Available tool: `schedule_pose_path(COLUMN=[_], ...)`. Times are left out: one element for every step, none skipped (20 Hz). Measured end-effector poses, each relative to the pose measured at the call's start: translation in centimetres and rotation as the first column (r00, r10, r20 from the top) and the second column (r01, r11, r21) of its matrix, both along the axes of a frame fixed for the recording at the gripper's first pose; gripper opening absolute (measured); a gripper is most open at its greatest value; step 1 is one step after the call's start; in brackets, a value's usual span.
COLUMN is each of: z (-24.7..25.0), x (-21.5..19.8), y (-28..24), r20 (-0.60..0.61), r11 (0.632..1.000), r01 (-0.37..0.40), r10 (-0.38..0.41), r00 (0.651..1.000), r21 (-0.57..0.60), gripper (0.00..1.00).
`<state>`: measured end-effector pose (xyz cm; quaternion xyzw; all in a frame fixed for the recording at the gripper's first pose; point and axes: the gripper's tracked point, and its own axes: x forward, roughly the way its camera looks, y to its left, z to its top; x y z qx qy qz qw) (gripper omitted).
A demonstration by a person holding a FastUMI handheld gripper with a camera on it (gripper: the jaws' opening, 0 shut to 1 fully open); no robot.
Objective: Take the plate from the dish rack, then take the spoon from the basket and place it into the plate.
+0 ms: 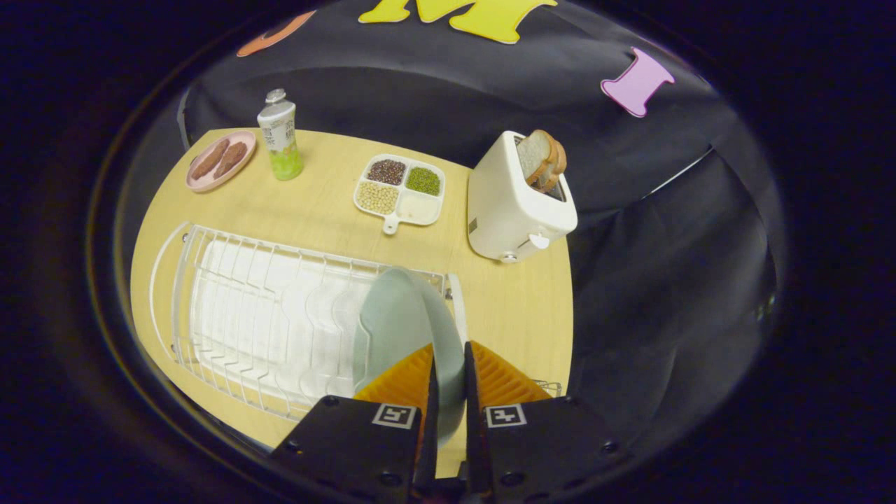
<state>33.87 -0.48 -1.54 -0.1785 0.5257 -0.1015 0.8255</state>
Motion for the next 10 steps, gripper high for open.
schedule_pose_path(z=[0.1,0.3,0.6,1.0,1.5,1.8,2.1,2.3,2.6,2.7], x=[-0.1,-0.3,-0.3,-0.3,-0.3,-0.4,-0.6,-0.8,-1.0,-1.4], y=[-0.1,-0.3,-0.4,-0.3,-0.3,-0.5,-0.7,-0.9,-1.0,-1.2], r20=[0.006,0.018,0.035,0.056,0.080,0.093,0.098,0.103,0.112,0.120], r11=[1.000,0.999,0.998,0.998,0.997,0.995,0.993,0.991,0.991,0.991], r01=[0.012,0.024,0.034,0.037,0.034,0.033,0.034,0.036,0.042,0.050], r10=[-0.012,-0.024,-0.032,-0.034,-0.028,-0.024,-0.023,-0.023,-0.028,-0.034], r00=[1.000,1.000,0.999,0.998,0.996,0.995,0.995,0.994,0.993,0.992], r21=[-0.012,-0.029,-0.046,-0.058,-0.071,-0.094,-0.113,-0.126,-0.128,-0.127], gripper=[0.22,0.21,0.21,0.19,0.19,0.19,0.19,0.19,0.19,0.19])
